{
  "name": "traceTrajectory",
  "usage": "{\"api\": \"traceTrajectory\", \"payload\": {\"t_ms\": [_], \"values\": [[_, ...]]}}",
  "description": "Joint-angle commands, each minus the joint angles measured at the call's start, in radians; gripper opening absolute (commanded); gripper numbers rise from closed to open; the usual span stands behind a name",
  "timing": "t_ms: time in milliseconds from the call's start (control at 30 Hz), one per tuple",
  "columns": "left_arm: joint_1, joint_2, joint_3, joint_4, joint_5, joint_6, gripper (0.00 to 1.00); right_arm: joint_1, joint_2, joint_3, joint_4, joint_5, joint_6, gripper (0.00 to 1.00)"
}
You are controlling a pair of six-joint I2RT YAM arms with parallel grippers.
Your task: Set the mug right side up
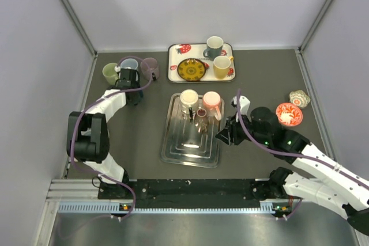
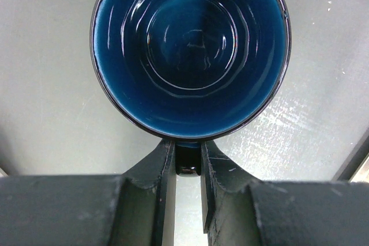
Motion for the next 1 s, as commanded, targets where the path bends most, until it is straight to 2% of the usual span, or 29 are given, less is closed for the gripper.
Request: {"api": "traceTrajectory", "payload": {"t_ms": [0,233,500,600,633,667,833,900,967], "values": [[0.006,0.000,0.049,-0.012,-0.010,-0.009,0.11,0.008,0.013,0.028,0.021,0.007,-0.025,0.37],[0.006,-0.051,0.049,-0.044,-0.014,-0.008,0.27,0.008,0.011,0.038,0.018,0.009,-0.025,0.38],[0.008,-0.154,0.026,-0.073,-0.036,-0.015,0.46,0.008,0.000,0.040,0.001,0.026,-0.008,0.48],[0.008,-0.203,0.023,-0.102,-0.039,-0.038,0.69,0.008,0.000,0.046,-0.017,0.059,-0.007,0.54],[0.008,-0.219,0.021,-0.110,-0.039,-0.046,0.84,0.008,0.000,0.048,-0.031,0.073,-0.007,0.59],[0.008,-0.264,0.021,-0.130,-0.031,-0.057,0.88,0.008,0.003,0.051,-0.036,0.101,-0.008,0.61],[-0.011,-0.443,-0.032,-0.135,0.035,-0.110,0.99,0.008,0.049,0.091,-0.080,0.200,-0.014,0.71],[-0.029,-0.546,-0.089,-0.110,0.076,-0.130,0.99,0.008,0.091,0.112,-0.082,0.234,-0.007,0.74],[-0.098,-0.630,-0.130,-0.104,0.078,-0.146,0.99,0.008,0.138,0.130,-0.080,0.299,0.010,0.75]]}}
